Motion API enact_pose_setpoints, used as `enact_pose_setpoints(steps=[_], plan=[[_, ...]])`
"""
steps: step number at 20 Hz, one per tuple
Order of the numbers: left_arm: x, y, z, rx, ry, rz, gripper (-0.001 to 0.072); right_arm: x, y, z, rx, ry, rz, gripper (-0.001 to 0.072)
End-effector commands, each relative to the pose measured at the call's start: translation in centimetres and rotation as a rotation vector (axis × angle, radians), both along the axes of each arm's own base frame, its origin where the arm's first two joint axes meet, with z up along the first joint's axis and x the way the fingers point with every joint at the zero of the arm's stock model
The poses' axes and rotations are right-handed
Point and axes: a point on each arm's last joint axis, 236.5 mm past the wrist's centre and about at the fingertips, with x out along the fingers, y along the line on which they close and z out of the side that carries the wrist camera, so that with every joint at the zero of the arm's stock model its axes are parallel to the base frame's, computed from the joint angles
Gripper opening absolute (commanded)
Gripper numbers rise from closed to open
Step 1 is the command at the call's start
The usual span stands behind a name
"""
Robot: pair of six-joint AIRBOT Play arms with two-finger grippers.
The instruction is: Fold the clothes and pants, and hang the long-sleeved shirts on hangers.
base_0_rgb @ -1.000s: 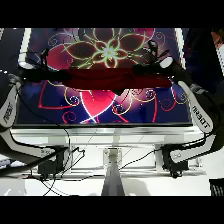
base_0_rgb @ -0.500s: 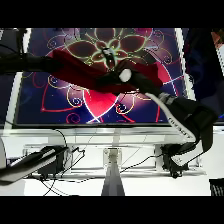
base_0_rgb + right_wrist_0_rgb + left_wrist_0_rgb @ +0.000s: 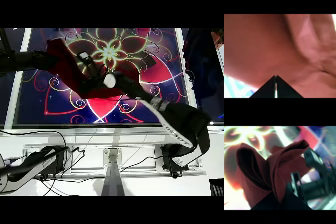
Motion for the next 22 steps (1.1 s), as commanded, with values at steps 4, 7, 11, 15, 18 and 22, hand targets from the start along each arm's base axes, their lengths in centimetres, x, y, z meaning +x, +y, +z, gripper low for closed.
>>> enact_pose_setpoints(steps=[4,7,11,15,18,22], plan=[[1.2,-12.0,-2.3,-0.163,0.064,-0.154,0.0014,9.6,-20.9,1.9,-0.247,-0.01,-0.237,0.0007],[2.7,-21.2,-5.8,-0.28,0.127,-0.113,0.0014,11.7,-29.7,2.9,-0.247,0.048,-0.401,0.0008],[4.2,-28.2,-12.1,-0.339,0.214,0.083,0.0217,11.7,-37.6,2.1,-0.26,0.15,-0.539,0.0008],[2.8,-29.6,-13.8,-0.278,0.196,0.026,0.0712,12.2,-43.9,1.6,-0.305,0.15,-0.648,0.0007],[3.9,-27.9,-11.5,-0.293,0.145,0.025,0.071,11.6,-47.4,-0.4,-0.296,0.21,-0.719,0.0007],[4.5,-25.7,-8.3,-0.311,0.081,-0.011,0.0709,7.3,-43.1,-5.8,-0.017,0.538,-0.515,0.0008]])
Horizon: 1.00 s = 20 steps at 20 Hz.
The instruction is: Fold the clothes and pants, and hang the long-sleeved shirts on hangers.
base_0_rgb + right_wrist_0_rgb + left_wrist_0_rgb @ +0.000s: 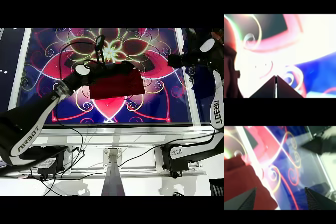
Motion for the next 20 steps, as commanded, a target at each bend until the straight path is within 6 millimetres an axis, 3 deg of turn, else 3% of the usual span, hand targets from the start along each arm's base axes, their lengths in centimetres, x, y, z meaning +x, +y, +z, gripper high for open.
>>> enact_pose_setpoints(steps=[1,2,3,7,10,13,14,15,16,17,19,20], plan=[[0.4,1.6,2.2,-0.015,-0.046,-0.017,0.0709,-3.2,4.5,-2.8,0.387,0.167,0.057,0.0186],[0.6,2.0,2.5,-0.017,-0.049,-0.014,0.0709,-3.6,5.8,-3.8,0.461,0.211,0.04,0.055],[0.8,2.3,2.5,-0.015,-0.053,-0.013,0.0709,-4.0,7.0,-4.8,0.499,0.257,0.026,0.0699],[1.1,3.9,0.0,0.17,-0.157,-0.067,0.071,-5.2,12.7,-8.1,0.487,0.336,0.103,0.0696],[0.4,4.9,-1.5,0.265,-0.184,-0.138,0.0709,-4.5,17.4,-8.8,0.432,0.282,0.166,0.0693],[-0.7,6.5,-2.2,0.26,-0.119,-0.213,0.0708,-4.4,20.9,-9.2,0.392,0.236,0.216,0.0691],[-0.9,7.5,-2.3,0.258,-0.097,-0.231,0.0707,-4.4,21.6,-9.0,0.383,0.222,0.244,0.0606],[-0.9,9.1,-2.5,0.279,-0.084,-0.242,0.0705,-4.4,22.0,-8.6,0.373,0.212,0.275,0.0299],[-0.7,10.9,-2.7,0.317,-0.084,-0.246,0.0692,-4.1,21.9,-8.0,0.361,0.196,0.291,0.0049],[-0.5,13.1,-2.9,0.363,-0.073,-0.235,0.0678,-3.5,21.5,-7.1,0.344,0.173,0.308,0.0008],[0.2,18.8,-3.0,0.492,-0.05,-0.171,0.0499,-1.9,19.6,-4.5,0.282,0.107,0.333,0.0007],[0.3,22.0,-2.7,0.568,-0.041,-0.126,0.0361,-1.0,18.1,-3.0,0.239,0.069,0.34,0.0007]])
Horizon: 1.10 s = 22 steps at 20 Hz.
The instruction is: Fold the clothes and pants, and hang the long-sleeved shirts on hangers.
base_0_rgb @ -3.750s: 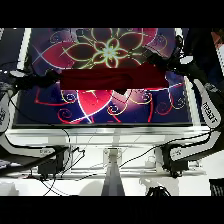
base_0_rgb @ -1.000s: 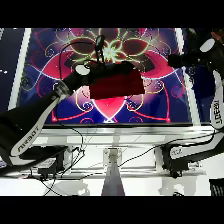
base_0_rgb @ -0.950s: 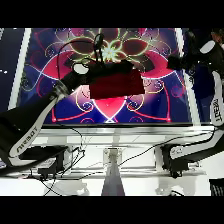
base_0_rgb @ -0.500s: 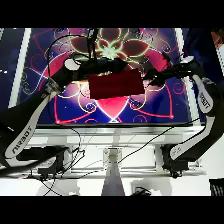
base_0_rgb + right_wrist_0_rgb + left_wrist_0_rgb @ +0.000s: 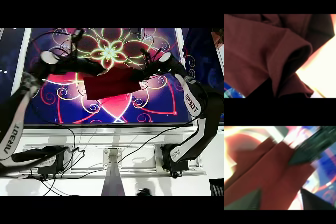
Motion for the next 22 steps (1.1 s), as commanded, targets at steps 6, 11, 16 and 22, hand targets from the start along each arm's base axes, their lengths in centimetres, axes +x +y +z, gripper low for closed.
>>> enact_pose_setpoints(steps=[6,11,16,22], plan=[[-2.9,23.1,3.5,0.512,0.005,0.365,0.0013,5.9,-19.2,14.3,-0.356,-0.301,-0.373,0.0007],[-4.0,25.9,6.7,0.518,-0.046,0.487,0.0014,-0.7,-35.8,20.5,-0.49,-0.232,-0.857,0.0007],[-4.0,25.8,6.7,0.517,-0.045,0.486,0.0015,-14.4,-45.9,19.0,-0.596,0.16,-1.195,0.0007],[-4.0,25.8,6.7,0.517,-0.045,0.486,0.0014,-24.6,-50.7,18.3,-0.556,0.405,-1.468,0.0513]])
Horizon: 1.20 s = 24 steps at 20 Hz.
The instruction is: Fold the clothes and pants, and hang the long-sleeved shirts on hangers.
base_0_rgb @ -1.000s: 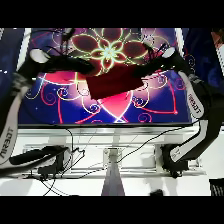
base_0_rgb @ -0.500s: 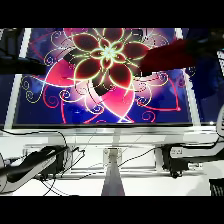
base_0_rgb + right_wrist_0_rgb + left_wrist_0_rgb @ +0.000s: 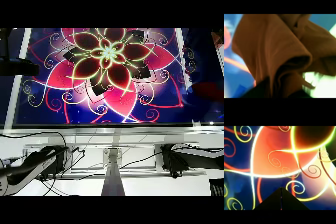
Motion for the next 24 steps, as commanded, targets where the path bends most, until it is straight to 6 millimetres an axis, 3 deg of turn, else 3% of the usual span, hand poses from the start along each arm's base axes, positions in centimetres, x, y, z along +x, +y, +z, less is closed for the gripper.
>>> enact_pose_setpoints(steps=[1,2,4,5,6,7,8,11,13,15,17,21,24], plan=[[0.0,0.1,0.0,0.004,-0.001,0.002,0.0014,-5.6,-2.0,-0.2,0.046,0.056,-0.173,0.072],[0.0,0.1,0.0,0.004,-0.001,0.002,0.0014,-6.0,-2.2,-0.3,0.048,0.057,-0.181,0.0679],[0.0,0.1,0.0,0.002,-0.001,0.001,0.0014,-5.9,-2.2,-0.2,0.053,0.045,-0.183,0.0666],[0.0,0.1,0.0,0.002,-0.001,0.001,0.0014,-5.1,-1.9,-0.2,0.063,0.019,-0.173,0.0554],[0.0,0.1,0.0,0.002,-0.001,0.001,0.0014,-3.9,-1.4,-0.1,0.081,-0.024,-0.153,0.0273],[0.0,0.1,0.0,0.002,-0.001,0.001,0.0014,-2.4,-0.9,0.1,0.096,-0.069,-0.131,0.0076],[0.0,0.1,0.0,0.002,-0.001,0.001,0.0014,-0.9,-0.3,0.3,0.107,-0.113,-0.104,0.0008],[0.0,0.1,0.0,0.002,-0.001,0.001,0.0014,5.0,3.0,1.2,0.121,-0.223,0.053,0.0007],[0.0,0.1,0.0,0.002,-0.001,0.001,0.0014,9.1,6.3,1.7,0.11,-0.265,0.172,0.0006],[0.0,0.1,0.0,0.002,-0.001,0.001,0.0014,13.1,11.2,2.1,0.084,-0.286,0.36,0.0006],[0.0,0.1,0.0,0.002,-0.001,0.001,0.0014,16.3,17.4,2.2,0.047,-0.287,0.587,0.0006],[0.0,0.1,0.0,0.002,-0.001,0.001,0.0014,19.0,30.0,2.0,-0.132,-0.224,1.126,0.0006],[0.0,0.1,0.0,0.002,-0.001,0.001,0.0014,19.6,35.4,2.4,-0.286,-0.196,1.318,0.0006]])
